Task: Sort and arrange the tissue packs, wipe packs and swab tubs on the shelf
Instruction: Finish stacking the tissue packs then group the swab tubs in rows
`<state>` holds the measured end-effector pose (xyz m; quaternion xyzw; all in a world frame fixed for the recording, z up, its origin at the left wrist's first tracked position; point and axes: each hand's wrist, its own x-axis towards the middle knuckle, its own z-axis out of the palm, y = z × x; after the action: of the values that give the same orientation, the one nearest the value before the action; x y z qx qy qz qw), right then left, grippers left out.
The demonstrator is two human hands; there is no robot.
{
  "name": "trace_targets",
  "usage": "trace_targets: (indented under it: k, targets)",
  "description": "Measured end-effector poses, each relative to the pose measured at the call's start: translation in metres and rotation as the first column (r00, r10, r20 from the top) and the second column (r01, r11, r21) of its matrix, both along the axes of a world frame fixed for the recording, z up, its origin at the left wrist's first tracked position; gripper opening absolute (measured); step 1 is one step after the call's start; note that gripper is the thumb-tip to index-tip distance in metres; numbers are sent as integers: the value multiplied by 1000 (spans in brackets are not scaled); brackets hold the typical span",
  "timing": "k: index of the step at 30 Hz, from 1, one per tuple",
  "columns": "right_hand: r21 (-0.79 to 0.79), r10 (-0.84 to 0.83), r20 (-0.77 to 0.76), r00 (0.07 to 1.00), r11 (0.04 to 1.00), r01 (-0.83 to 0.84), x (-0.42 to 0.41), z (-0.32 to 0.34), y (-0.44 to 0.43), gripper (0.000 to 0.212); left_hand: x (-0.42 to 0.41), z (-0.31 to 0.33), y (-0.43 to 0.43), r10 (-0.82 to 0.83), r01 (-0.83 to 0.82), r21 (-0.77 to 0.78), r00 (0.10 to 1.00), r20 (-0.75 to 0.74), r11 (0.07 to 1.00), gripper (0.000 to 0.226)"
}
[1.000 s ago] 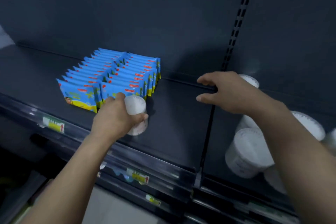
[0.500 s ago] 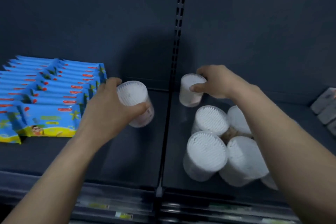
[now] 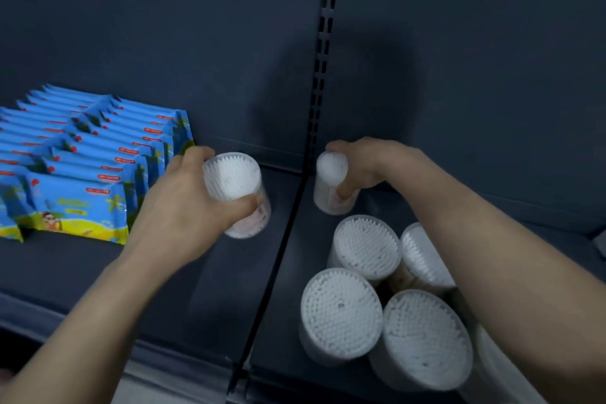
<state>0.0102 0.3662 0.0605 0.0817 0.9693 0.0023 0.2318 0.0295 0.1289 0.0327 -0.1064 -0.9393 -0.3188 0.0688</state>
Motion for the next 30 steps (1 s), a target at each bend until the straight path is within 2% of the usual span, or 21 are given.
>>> trace_targets:
  k: [4,7,12,15,17,21,25,30]
  targets:
    - [-47,-31,-69,997,999,27,6,1,-1,86,5,5,0,-1,1,11,1000,-23,1000,78]
    - [-184,-162,-190,968,975,127,20,13,6,72,4,8,3,-45,47,40,998,-42,998,80]
    - [-424,-421,-320,849,865,270,61,40,21,67,-4,17,27,-198,207,136,977,-77,969,94]
    - [-525,-561,-369,741,784,332,90,52,30,58,-5,24,50,-319,331,200,944,-88,922,91]
    - [-562,-616,-403,677,750,348,108,57,38,60,-6,28,66,-396,403,225,915,-78,887,86]
    - [-582,-669,-467,579,725,368,142,63,60,78,-8,32,94,-491,490,238,869,-59,839,82]
    - [-594,-699,-459,549,701,395,167,63,83,76,-9,32,117,-547,541,218,836,-36,812,81]
    - [-590,-667,-438,602,719,367,174,52,106,69,-4,28,138,-561,549,199,828,1,812,82]
